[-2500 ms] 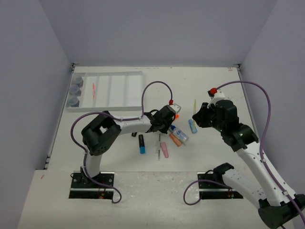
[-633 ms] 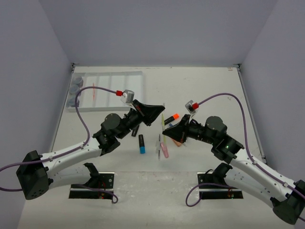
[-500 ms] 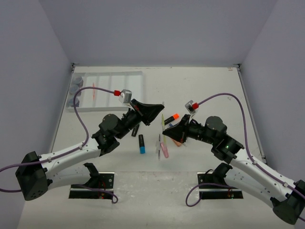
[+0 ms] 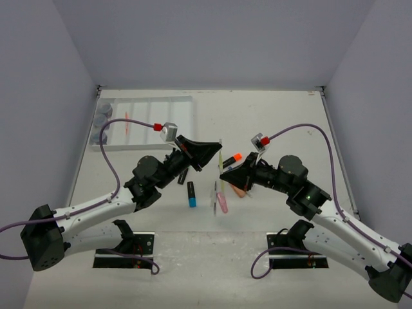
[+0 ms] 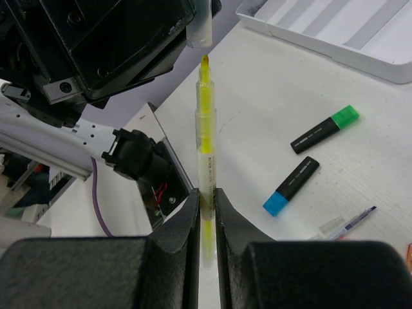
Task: Sort the stationery into containers
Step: Close the pen cap on the pen.
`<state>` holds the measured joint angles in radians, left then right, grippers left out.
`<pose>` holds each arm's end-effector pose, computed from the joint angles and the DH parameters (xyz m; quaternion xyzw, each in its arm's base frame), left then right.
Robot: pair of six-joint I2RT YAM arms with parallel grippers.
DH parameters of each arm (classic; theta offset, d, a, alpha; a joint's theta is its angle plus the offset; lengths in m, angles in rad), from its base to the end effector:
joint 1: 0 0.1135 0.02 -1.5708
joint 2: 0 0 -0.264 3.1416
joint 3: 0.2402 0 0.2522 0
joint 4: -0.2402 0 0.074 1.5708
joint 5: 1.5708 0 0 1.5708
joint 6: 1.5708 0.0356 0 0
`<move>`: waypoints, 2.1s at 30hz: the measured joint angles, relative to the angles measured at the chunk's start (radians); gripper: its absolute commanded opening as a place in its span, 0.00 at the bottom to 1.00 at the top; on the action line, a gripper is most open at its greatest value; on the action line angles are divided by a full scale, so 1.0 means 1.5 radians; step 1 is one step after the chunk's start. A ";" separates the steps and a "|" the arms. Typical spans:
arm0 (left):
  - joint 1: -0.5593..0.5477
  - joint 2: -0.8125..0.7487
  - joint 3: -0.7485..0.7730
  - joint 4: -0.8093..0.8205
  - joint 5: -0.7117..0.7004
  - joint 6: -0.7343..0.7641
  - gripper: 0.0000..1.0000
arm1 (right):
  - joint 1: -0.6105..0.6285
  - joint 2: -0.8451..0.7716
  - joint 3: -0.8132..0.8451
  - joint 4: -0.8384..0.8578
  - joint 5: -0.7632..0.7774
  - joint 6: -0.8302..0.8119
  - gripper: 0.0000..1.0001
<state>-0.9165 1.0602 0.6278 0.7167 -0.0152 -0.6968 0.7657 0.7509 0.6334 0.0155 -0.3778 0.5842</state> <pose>0.1488 -0.1931 0.3264 0.0597 0.5968 -0.5745 0.5569 0.1234 0.1369 0.3136 -0.1914 0.7146 0.5201 0.4268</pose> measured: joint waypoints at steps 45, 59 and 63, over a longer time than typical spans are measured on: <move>0.012 -0.011 -0.046 0.113 0.004 -0.061 0.32 | 0.005 0.090 0.080 0.073 0.019 -0.064 0.00; 0.005 -0.050 -0.030 0.000 0.025 0.007 0.00 | -0.003 0.097 0.081 0.119 -0.005 -0.081 0.26; 0.005 -0.052 -0.029 0.010 0.060 0.013 0.00 | -0.003 0.115 0.086 0.137 -0.044 -0.086 0.32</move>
<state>-0.9097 0.9816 0.5838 0.7322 0.0754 -0.6768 0.7615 0.9237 0.7625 0.2214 -0.4441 0.4558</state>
